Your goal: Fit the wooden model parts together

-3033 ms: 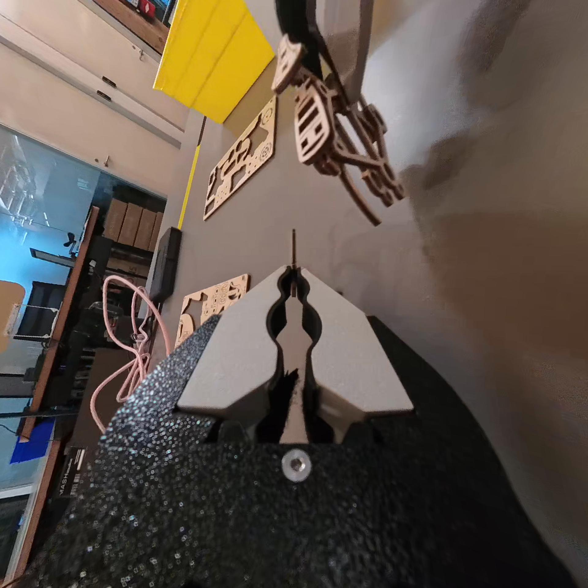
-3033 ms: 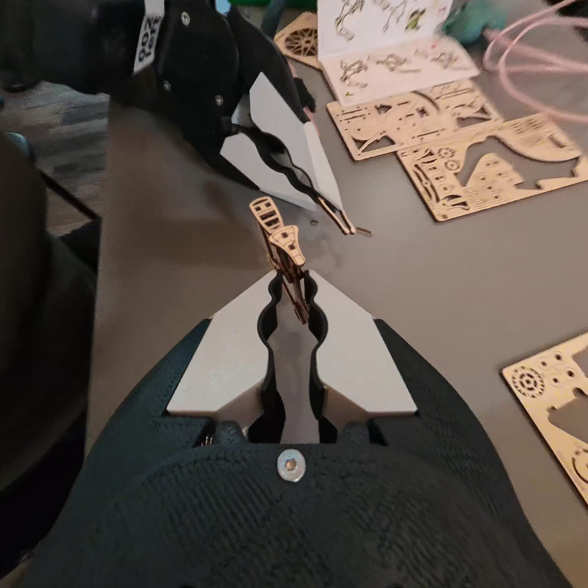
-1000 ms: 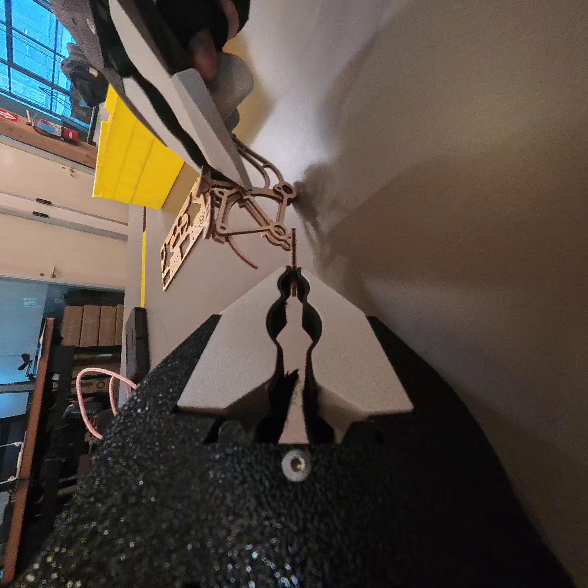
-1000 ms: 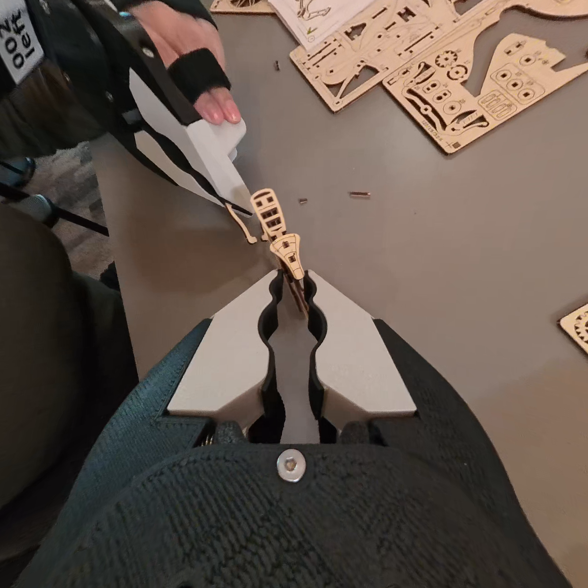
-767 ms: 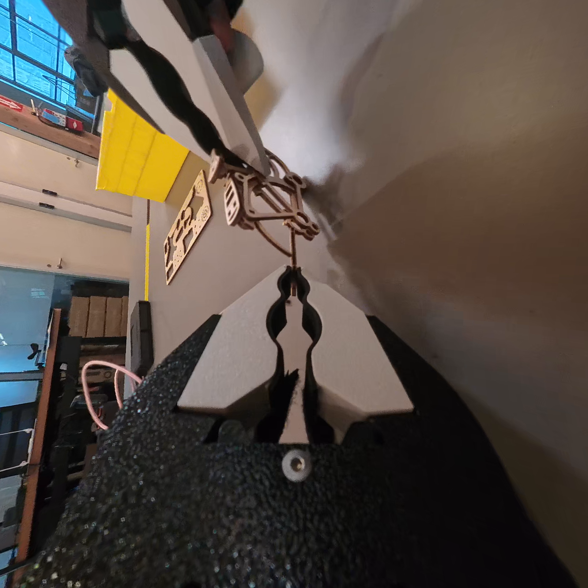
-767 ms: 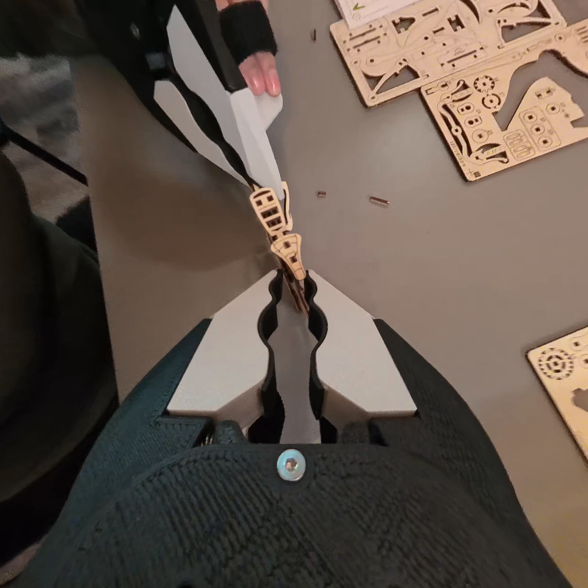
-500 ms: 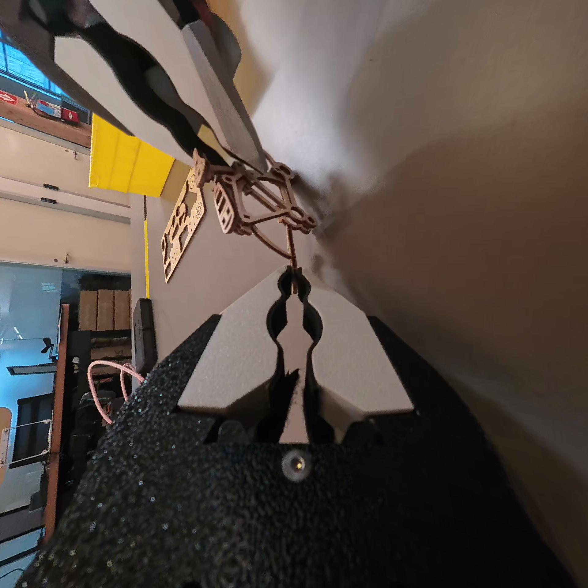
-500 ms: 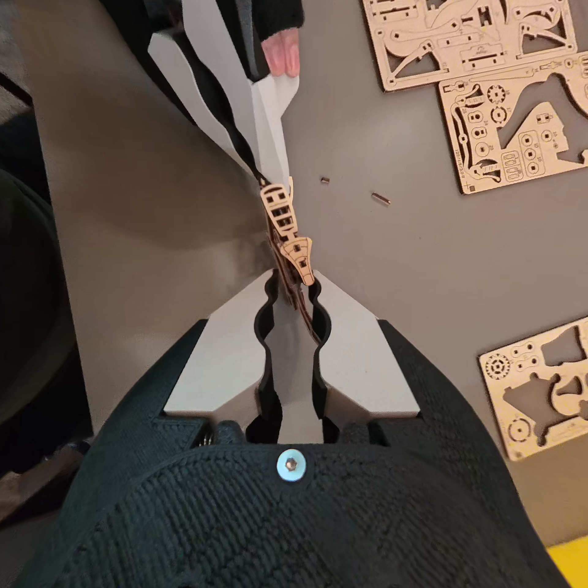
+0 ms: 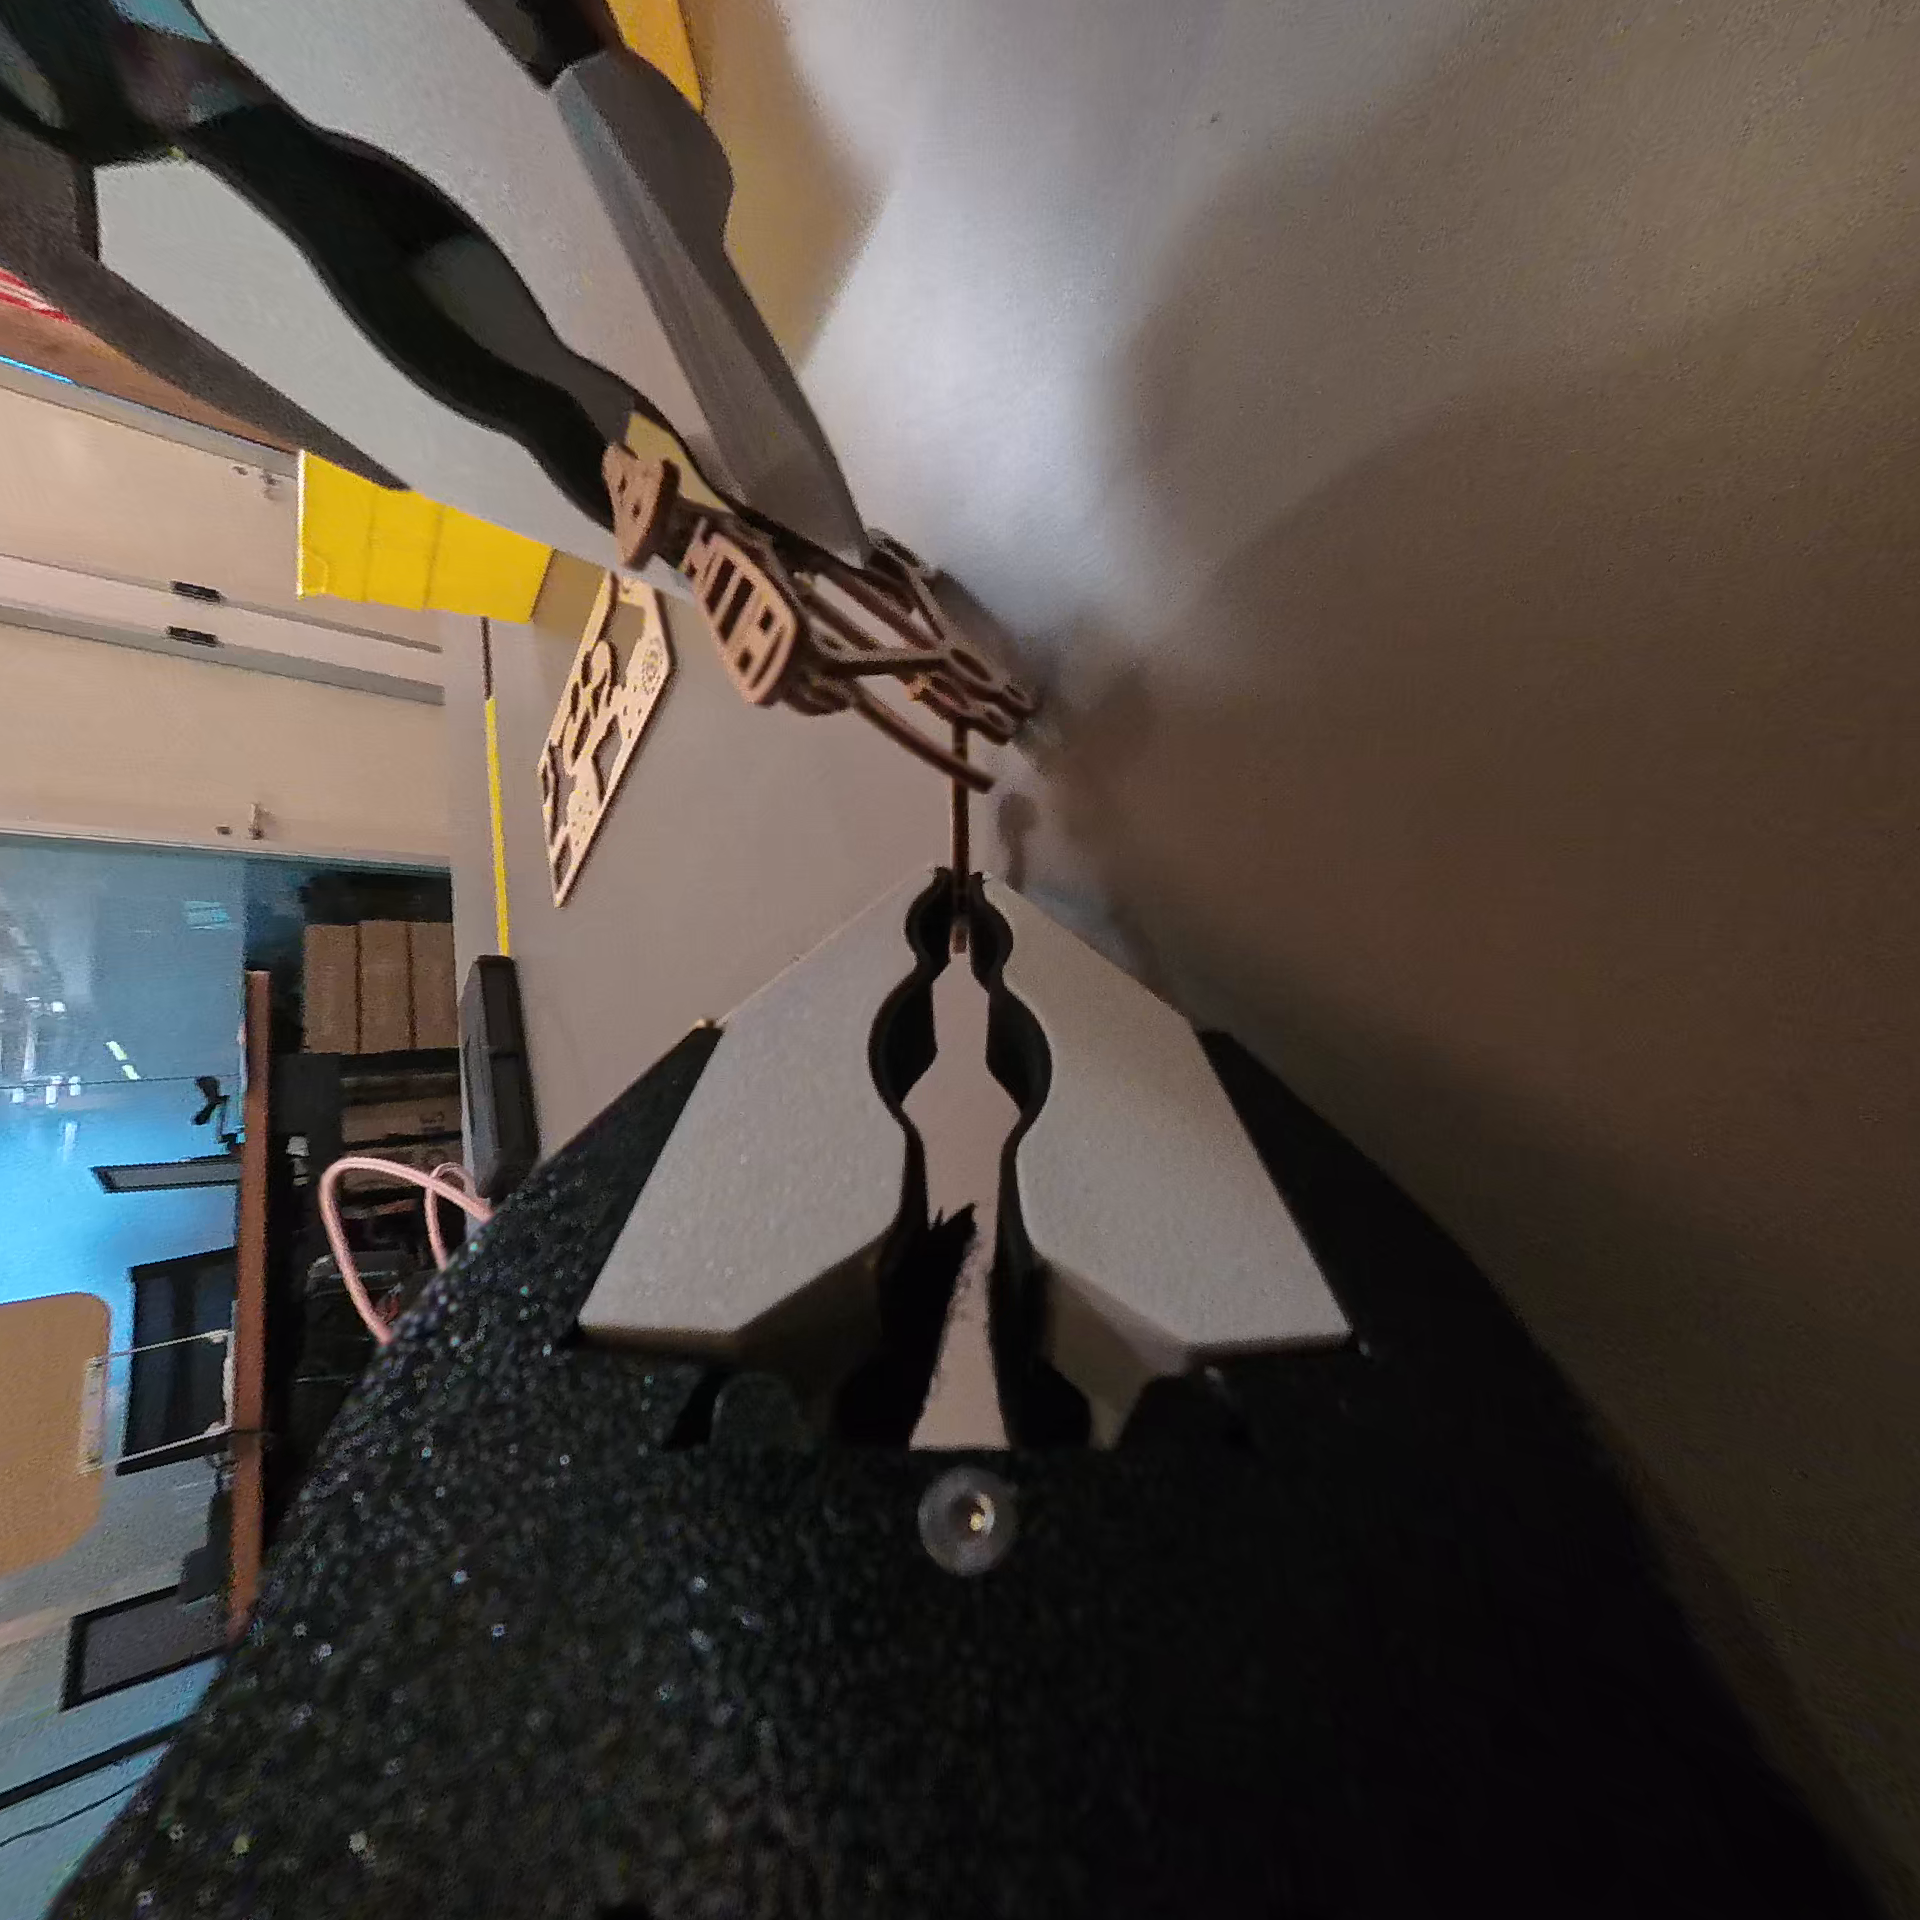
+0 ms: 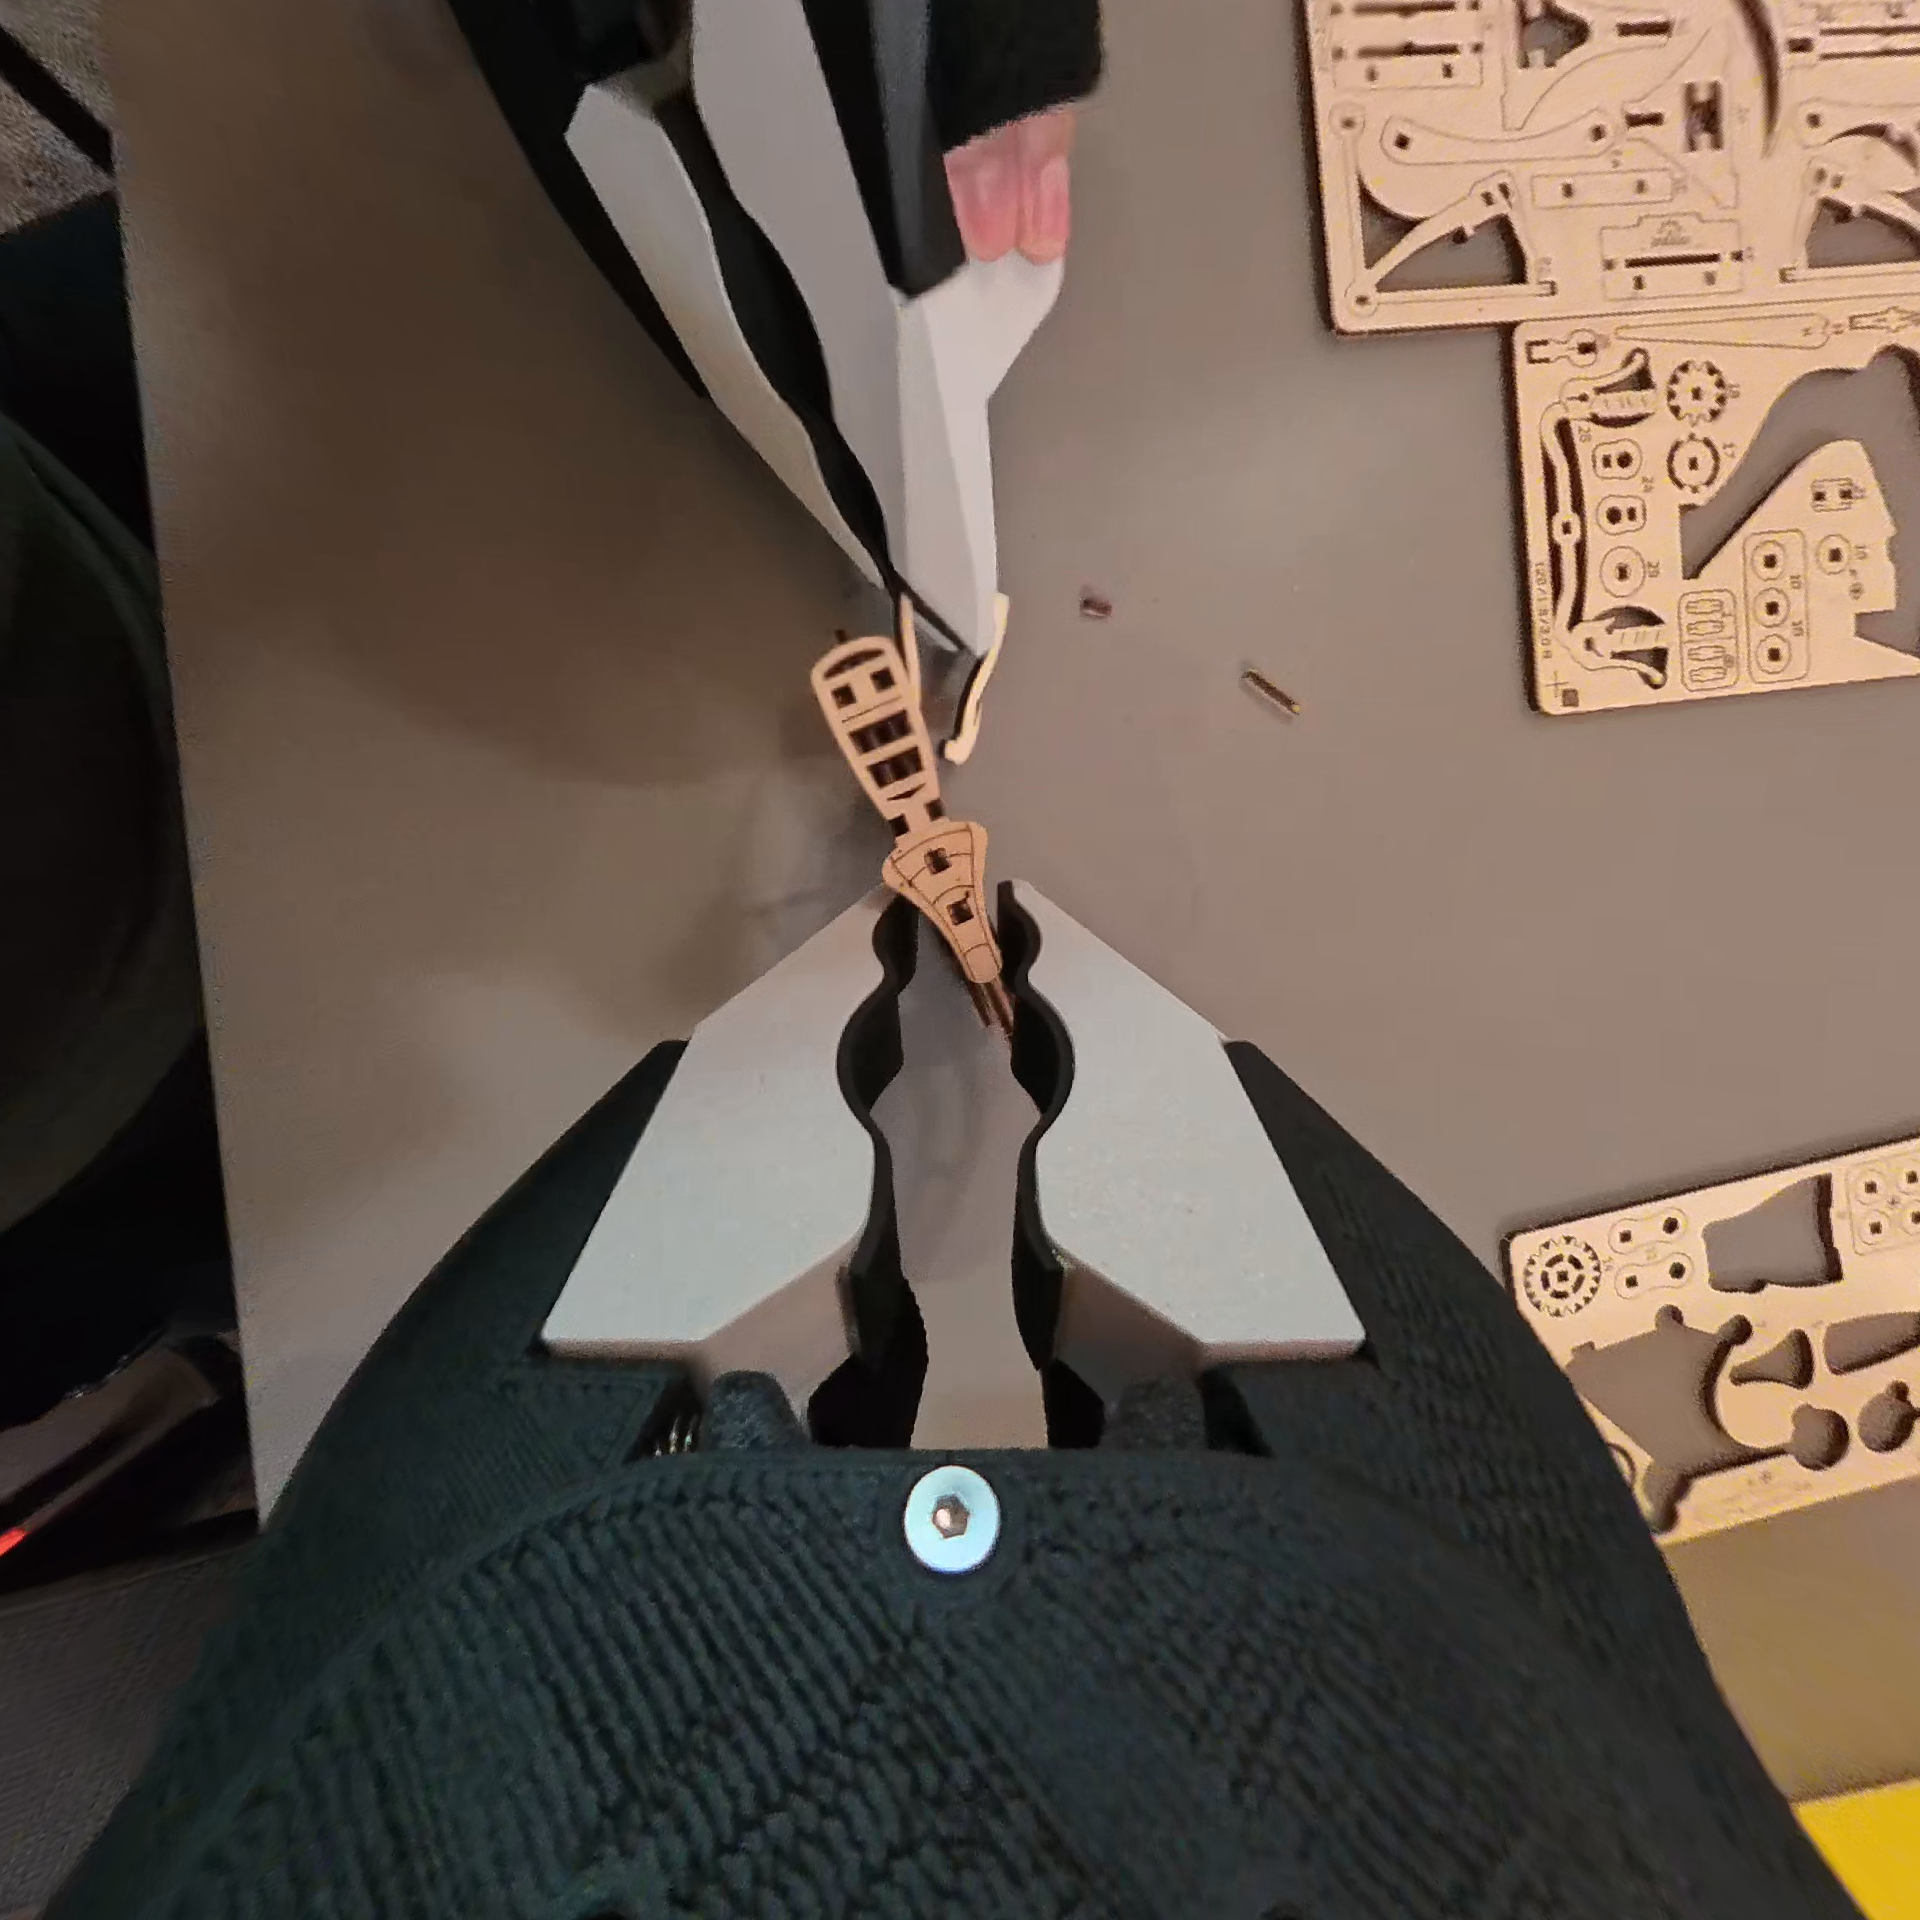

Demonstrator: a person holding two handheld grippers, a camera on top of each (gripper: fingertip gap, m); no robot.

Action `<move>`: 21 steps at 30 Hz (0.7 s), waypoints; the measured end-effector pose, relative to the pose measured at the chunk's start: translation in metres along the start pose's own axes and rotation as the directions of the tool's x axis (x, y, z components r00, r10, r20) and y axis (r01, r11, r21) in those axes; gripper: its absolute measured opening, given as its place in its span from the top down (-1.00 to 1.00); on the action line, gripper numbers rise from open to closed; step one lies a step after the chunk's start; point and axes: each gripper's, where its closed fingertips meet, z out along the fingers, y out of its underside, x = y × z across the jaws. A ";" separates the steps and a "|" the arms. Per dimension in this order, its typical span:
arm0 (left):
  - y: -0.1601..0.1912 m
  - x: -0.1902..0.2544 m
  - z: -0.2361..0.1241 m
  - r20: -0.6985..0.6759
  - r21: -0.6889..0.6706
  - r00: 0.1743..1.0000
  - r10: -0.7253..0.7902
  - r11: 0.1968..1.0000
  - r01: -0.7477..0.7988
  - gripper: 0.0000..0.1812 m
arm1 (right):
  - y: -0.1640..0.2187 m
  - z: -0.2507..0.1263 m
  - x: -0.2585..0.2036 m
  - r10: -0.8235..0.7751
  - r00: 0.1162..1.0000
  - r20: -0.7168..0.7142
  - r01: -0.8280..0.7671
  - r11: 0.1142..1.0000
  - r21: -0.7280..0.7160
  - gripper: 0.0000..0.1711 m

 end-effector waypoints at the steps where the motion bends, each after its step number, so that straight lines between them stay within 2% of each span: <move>1: 0.002 -0.001 -0.001 0.014 -0.005 1.000 0.015 1.000 -0.015 1.00 | 0.001 -0.001 0.003 0.019 1.000 -0.001 -0.019 1.000 0.010 0.85; 5: 0.014 -0.013 -0.005 0.145 -0.064 0.981 0.133 0.990 -0.124 1.00 | 0.001 -0.010 0.015 0.189 0.981 0.049 -0.193 0.976 0.096 0.85; 9: 0.018 -0.030 -0.005 0.268 -0.125 0.946 0.184 0.980 -0.156 1.00 | 0.001 -0.010 0.023 0.329 0.939 0.104 -0.341 0.930 0.139 0.85; 14: 0.026 -0.035 0.000 0.290 -0.148 0.936 0.199 0.976 -0.161 1.00 | -0.004 -0.004 0.036 0.393 0.913 0.108 -0.407 0.892 0.195 0.86; 21: 0.039 -0.040 0.005 0.288 -0.154 0.927 0.239 0.967 -0.201 1.00 | -0.005 0.001 0.051 0.452 0.873 0.184 -0.487 0.837 0.250 0.86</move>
